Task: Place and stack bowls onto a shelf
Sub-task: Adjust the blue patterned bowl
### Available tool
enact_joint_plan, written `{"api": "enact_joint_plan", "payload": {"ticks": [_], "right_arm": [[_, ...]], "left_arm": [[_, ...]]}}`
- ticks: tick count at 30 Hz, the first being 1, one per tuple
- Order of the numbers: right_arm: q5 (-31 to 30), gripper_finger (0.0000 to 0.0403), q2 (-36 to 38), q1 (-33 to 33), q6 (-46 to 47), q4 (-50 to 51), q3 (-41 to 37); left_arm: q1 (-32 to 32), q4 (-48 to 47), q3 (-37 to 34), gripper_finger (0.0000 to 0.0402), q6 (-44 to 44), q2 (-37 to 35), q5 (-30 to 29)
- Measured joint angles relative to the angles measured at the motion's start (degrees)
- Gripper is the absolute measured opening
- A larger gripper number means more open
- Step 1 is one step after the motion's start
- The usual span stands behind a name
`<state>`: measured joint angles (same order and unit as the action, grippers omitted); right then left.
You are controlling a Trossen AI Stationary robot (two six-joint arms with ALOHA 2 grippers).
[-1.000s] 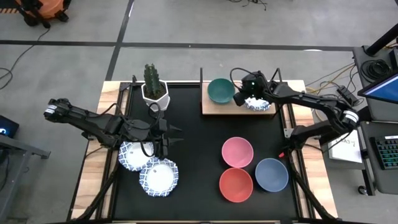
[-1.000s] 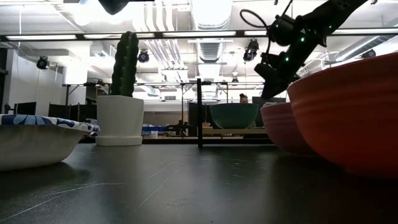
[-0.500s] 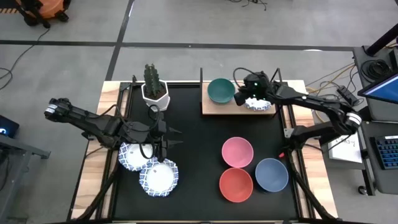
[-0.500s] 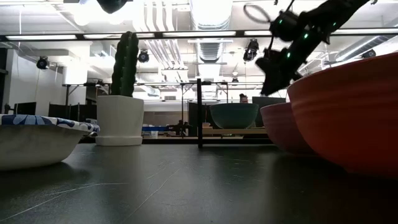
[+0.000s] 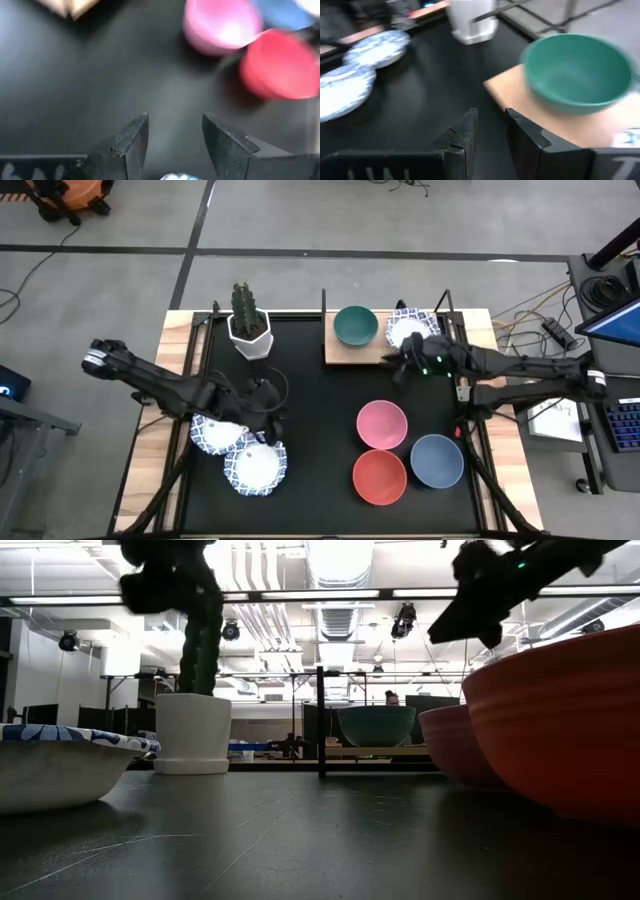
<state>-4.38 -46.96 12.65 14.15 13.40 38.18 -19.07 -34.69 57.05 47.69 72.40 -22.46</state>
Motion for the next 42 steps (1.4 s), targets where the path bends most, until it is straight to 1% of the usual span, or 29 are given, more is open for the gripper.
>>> {"api": "enact_joint_plan", "payload": {"ticks": [4,9,12,15,23,36,39,42], "right_arm": [[-0.1,0.0089,2.3,-7.1,0.9,-4.8,-3.6],[-0.1,0.0089,4.3,-13.9,0.8,-11.6,-7.4],[-0.1,0.0089,5.2,-17.0,0.0,-13.6,-9.4],[-0.1,0.0089,5.5,-18.9,-0.3,-15.9,-11.4],[-0.2,0.0089,5.9,-19.5,-2.9,-17.4,-11.6],[-0.1,0.0089,6.8,-19.5,-8.2,-18.4,-10.5],[-0.1,0.0089,6.8,-19.5,-9.2,-18.5,-10.4],[-0.1,0.0089,6.8,-19.5,-9.8,-18.8,-10.4]], "left_arm": [[0.0,-9.5,0.1,0.0168,10.0,2.7,1.2],[-0.3,-20.4,0.1,0.0168,21.6,5.8,5.9],[-1.1,-24.8,0.1,0.0168,26.0,7.8,8.0],[-1.7,-27.2,0.1,0.0168,29.1,9.7,9.9],[-1.7,-31.7,-0.1,0.0168,33.5,13.7,11.1],[-1.8,-30.8,-1.5,0.0168,36.6,17.5,10.3],[-1.8,-30.5,-2.0,0.016,36.9,18.6,9.3],[-1.8,-30.2,-2.0,0.0142,36.9,19.7,8.6]]}}
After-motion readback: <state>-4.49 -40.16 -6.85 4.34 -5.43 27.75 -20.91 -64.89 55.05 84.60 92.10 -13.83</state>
